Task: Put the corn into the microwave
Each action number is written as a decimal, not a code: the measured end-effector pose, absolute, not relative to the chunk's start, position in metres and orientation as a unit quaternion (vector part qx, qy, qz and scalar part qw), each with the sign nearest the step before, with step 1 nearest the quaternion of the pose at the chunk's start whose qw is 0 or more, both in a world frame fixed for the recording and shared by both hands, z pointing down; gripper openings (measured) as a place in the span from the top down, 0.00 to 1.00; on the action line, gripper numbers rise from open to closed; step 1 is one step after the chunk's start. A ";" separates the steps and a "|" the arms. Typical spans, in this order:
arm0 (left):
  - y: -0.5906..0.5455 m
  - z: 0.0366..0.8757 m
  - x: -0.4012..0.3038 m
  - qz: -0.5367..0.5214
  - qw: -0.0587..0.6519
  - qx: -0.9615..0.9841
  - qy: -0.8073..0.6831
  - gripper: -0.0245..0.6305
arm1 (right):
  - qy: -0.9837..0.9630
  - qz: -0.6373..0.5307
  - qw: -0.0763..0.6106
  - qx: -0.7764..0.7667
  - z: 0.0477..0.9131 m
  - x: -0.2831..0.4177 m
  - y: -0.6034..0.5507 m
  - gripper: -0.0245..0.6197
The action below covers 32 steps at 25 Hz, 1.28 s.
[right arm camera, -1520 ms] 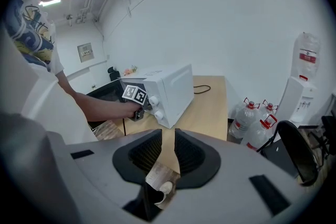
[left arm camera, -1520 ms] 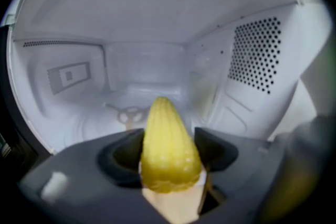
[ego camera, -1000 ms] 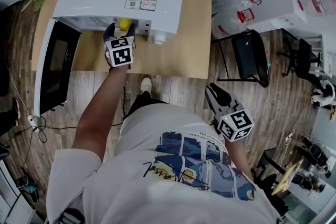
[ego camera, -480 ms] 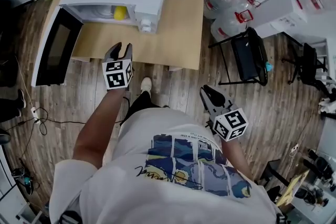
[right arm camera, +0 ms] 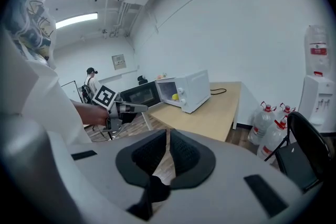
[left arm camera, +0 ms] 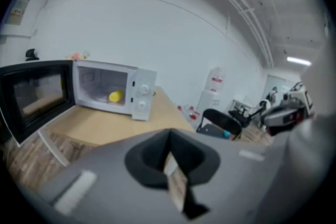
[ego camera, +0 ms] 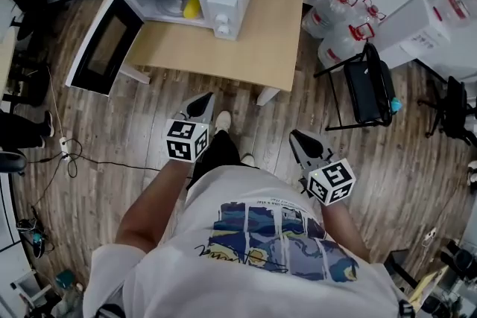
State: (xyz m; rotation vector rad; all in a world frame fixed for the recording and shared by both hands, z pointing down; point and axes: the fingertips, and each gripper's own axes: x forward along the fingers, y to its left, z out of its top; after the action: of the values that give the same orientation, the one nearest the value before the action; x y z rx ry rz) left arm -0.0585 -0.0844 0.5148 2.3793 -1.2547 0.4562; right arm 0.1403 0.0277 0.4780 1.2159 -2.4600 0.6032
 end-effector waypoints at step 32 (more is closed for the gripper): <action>0.026 0.494 -0.005 0.172 0.207 0.902 -0.339 0.95 | -0.882 0.191 0.137 0.407 0.463 0.132 0.091 0.94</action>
State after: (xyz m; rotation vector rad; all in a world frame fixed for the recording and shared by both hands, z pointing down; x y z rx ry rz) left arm -0.0047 0.0260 0.4940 2.5106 -0.9428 0.4781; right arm 0.1321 0.0906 0.4632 1.1790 -2.5539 0.5542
